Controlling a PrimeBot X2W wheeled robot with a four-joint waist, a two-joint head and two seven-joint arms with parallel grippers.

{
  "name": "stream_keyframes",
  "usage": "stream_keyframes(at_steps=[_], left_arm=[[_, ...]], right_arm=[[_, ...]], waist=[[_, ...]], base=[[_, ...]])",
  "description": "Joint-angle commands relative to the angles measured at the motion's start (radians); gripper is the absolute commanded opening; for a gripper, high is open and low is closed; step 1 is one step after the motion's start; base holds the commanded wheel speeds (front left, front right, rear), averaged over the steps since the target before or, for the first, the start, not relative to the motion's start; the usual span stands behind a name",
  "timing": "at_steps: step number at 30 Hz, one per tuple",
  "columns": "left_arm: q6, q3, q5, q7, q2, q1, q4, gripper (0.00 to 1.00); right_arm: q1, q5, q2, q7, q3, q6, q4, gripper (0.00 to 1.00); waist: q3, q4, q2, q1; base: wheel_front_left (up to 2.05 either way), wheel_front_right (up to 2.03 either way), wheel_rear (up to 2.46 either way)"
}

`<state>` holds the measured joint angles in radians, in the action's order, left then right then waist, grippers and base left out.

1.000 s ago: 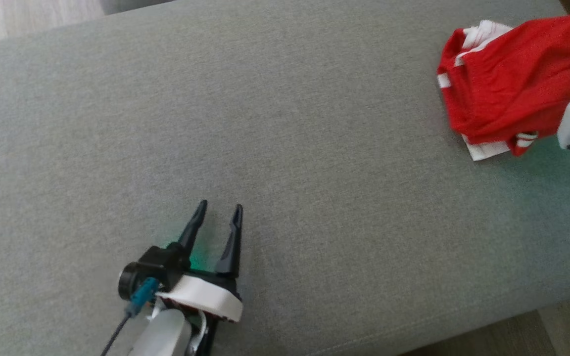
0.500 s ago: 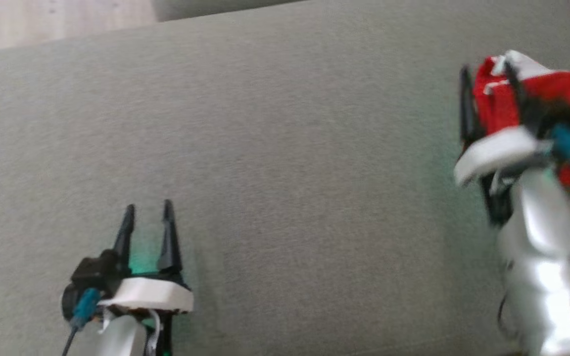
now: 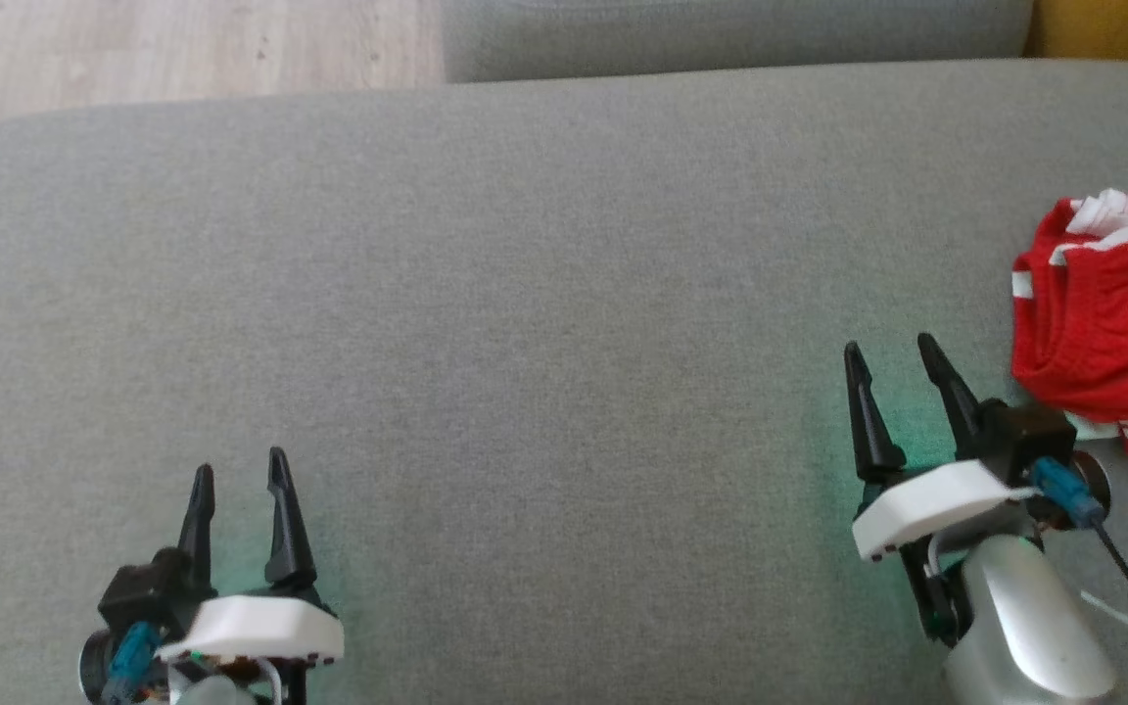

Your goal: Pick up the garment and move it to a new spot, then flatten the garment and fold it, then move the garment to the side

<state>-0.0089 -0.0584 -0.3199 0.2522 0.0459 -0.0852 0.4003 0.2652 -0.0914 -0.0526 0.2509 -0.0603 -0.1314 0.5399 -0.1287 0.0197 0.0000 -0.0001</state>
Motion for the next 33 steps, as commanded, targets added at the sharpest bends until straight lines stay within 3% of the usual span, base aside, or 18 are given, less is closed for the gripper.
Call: stream_keyframes(at_steps=[1,21,22,27,33], left_arm=[[0.006,0.043,-0.002,0.010,0.004,-0.011,-0.027,1.00],[-0.046,0.066,-0.015,0.010,0.004,0.082,-0.021,1.00],[-0.045,0.029,-0.015,0.000,0.000,0.098,0.012,0.00],[-0.045,0.027,-0.019,-0.007,-0.001,0.121,0.071,0.00],[-0.048,0.036,-0.080,-0.026,-0.001,0.112,0.063,0.00]], right_arm=[[0.003,-0.006,0.002,0.011,-0.027,0.001,-0.035,1.00],[-0.079,-0.072,0.002,0.011,-0.062,0.001,-0.041,1.00],[-0.098,-0.067,0.001,0.000,-0.035,0.000,-0.008,0.00],[-0.131,-0.072,0.004,-0.004,-0.033,0.000,0.049,0.00],[-0.131,-0.141,0.004,-0.023,-0.022,0.000,0.035,0.00]], waist=[[0.017,0.010,0.0000,0.0001],[0.142,0.009,0.0000,0.0001],[0.143,0.009,0.0000,0.0001],[0.145,0.008,0.0000,0.0001],[0.144,0.007,0.0000,0.0001]], base=[[0.00,0.00,0.00],[0.00,0.00,0.00],[0.00,0.00,0.00],[0.00,0.00,0.00],[0.00,0.00,0.00]])
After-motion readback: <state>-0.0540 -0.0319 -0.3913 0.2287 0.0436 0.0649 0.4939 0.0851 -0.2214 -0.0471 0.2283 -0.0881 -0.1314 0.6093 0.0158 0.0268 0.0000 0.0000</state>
